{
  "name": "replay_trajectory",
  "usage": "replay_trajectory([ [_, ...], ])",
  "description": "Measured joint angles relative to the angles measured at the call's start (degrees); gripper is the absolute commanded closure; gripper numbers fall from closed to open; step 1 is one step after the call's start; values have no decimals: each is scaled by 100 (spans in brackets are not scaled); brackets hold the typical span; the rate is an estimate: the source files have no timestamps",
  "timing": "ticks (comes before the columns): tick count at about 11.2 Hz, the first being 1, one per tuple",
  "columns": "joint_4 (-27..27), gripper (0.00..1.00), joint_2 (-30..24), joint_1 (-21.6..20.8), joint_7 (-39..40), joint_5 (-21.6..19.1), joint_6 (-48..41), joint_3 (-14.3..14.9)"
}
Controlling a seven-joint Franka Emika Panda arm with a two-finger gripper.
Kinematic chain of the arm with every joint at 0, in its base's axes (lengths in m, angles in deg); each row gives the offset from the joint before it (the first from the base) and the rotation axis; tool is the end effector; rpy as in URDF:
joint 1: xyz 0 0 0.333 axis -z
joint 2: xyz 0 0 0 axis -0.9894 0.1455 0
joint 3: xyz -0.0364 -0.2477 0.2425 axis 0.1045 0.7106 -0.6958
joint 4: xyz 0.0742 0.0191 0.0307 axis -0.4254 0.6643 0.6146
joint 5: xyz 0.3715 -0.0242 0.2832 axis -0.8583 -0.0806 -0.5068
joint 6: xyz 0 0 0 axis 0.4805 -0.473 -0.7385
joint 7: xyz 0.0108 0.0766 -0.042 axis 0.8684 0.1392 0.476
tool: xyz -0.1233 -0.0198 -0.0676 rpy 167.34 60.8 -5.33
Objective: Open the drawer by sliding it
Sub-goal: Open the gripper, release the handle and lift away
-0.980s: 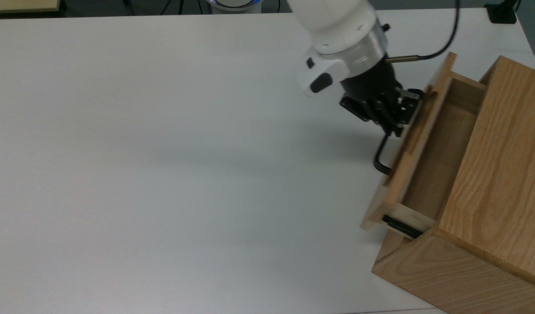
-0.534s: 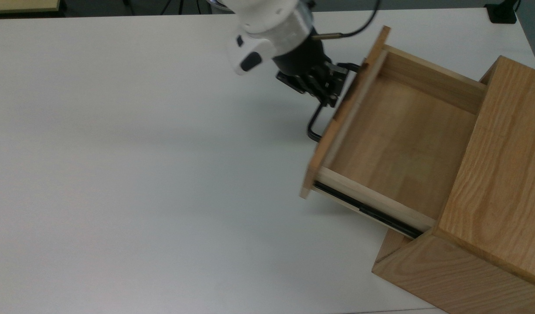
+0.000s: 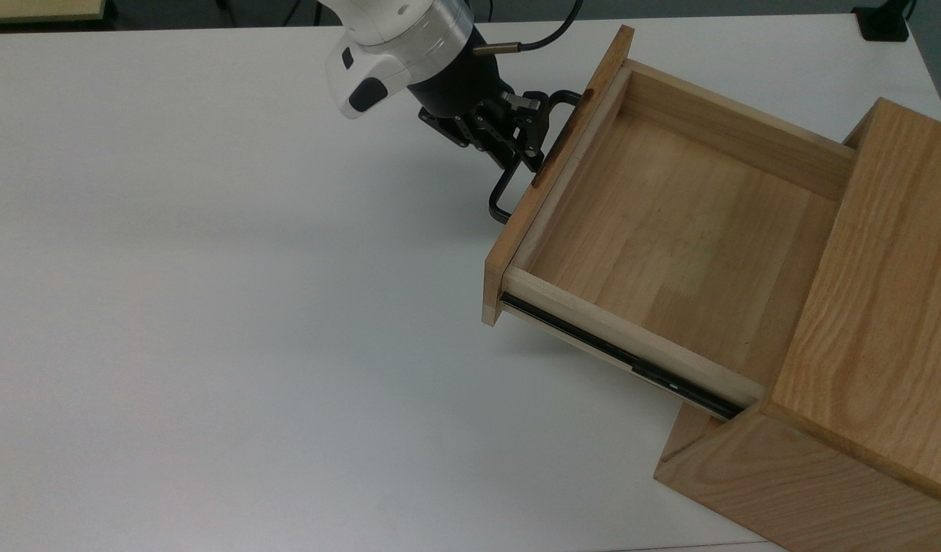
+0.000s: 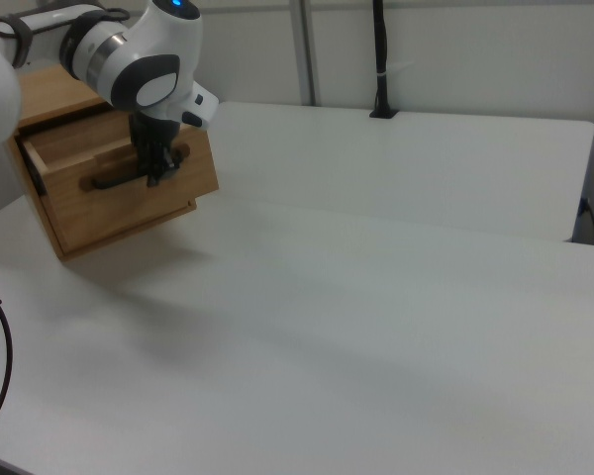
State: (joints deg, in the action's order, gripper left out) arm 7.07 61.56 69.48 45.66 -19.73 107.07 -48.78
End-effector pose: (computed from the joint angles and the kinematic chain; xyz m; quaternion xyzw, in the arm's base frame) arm 0.7341 0.1051 0.5212 -0.9469 0.1919 0.0237 0.2568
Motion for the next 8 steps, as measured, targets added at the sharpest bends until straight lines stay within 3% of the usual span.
replay_trajectory([
  [2, 1, 0, -52, 17, 1, 329, -52, 34],
  [4, -6, 0, -283, 102, 7, 957, -185, 48],
  [8, 15, 0, -983, 203, 709, 2857, -962, 47],
])
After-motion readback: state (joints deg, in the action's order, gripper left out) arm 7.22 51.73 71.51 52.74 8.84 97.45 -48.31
